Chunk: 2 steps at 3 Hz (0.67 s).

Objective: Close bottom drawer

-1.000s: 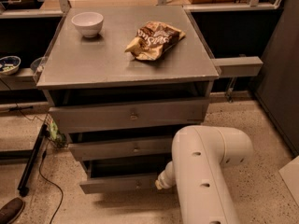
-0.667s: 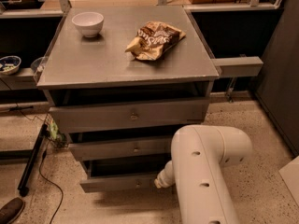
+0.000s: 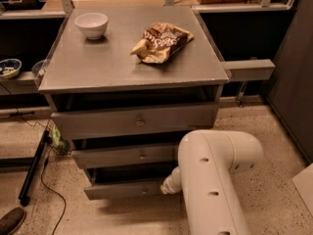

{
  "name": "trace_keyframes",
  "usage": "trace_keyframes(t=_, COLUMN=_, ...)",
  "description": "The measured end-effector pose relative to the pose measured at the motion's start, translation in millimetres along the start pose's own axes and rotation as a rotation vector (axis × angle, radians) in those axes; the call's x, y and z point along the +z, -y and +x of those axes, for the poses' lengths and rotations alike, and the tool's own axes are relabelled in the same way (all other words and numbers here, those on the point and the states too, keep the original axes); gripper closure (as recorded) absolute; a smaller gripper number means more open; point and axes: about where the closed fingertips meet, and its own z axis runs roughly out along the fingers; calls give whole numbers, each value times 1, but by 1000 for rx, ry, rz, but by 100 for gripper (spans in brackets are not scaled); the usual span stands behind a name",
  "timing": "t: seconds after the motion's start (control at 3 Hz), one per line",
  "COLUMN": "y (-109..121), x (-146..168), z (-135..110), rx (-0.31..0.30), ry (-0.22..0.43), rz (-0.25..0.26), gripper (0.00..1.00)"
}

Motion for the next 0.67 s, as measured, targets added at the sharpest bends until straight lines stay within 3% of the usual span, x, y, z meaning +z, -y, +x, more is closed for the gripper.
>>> trace_keyframes(t=0.67, y=0, x=-2, z=-16, rx=-16, ry=24, rz=4, gripper=100)
